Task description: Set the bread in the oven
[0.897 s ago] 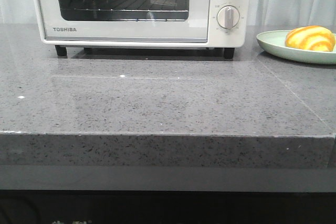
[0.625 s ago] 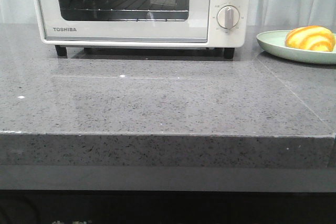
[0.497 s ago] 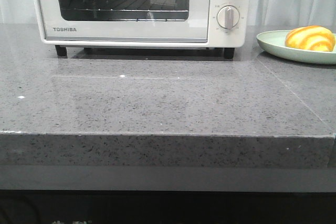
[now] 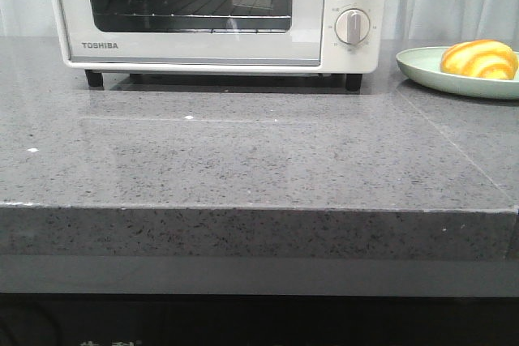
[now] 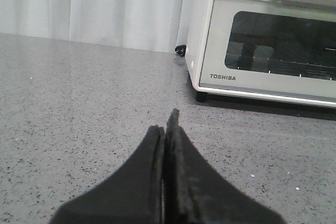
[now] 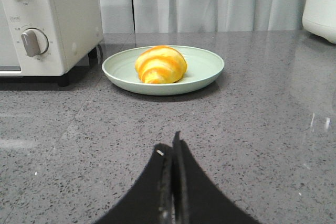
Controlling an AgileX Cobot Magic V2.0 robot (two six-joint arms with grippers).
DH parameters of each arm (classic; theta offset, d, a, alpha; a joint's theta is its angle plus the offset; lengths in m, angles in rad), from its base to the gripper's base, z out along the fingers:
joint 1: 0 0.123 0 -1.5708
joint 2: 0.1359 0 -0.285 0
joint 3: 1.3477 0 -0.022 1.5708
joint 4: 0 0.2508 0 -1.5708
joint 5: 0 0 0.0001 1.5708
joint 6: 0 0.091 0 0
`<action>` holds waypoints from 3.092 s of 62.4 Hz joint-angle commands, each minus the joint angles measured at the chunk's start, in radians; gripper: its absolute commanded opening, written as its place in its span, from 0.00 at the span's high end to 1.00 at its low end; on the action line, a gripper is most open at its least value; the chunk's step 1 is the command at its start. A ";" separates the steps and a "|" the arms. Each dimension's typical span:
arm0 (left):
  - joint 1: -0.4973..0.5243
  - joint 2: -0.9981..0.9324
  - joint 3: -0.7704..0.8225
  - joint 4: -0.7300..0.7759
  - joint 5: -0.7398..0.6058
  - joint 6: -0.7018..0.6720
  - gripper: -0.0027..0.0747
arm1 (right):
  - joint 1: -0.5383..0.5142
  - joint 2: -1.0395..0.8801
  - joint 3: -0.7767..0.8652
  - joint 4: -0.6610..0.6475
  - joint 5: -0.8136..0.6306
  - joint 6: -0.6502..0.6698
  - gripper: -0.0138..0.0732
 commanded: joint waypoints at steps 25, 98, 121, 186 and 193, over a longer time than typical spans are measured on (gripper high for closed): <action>0.003 -0.020 0.024 -0.007 -0.078 -0.001 0.99 | -0.002 -0.022 0.004 -0.001 -0.085 -0.003 0.98; 0.003 0.480 -0.762 -0.011 0.506 -0.001 0.99 | -0.002 0.421 -0.677 -0.047 0.448 -0.007 0.98; 0.003 0.582 -0.762 -0.015 0.505 -0.001 0.99 | -0.002 0.545 -0.677 -0.047 0.546 -0.007 0.98; -0.391 1.023 -1.059 -0.123 0.318 0.153 0.99 | -0.002 0.548 -0.677 0.018 0.566 -0.007 0.17; -0.453 1.117 -1.116 -0.092 0.234 0.153 0.99 | -0.002 0.548 -0.677 0.018 0.564 -0.007 0.17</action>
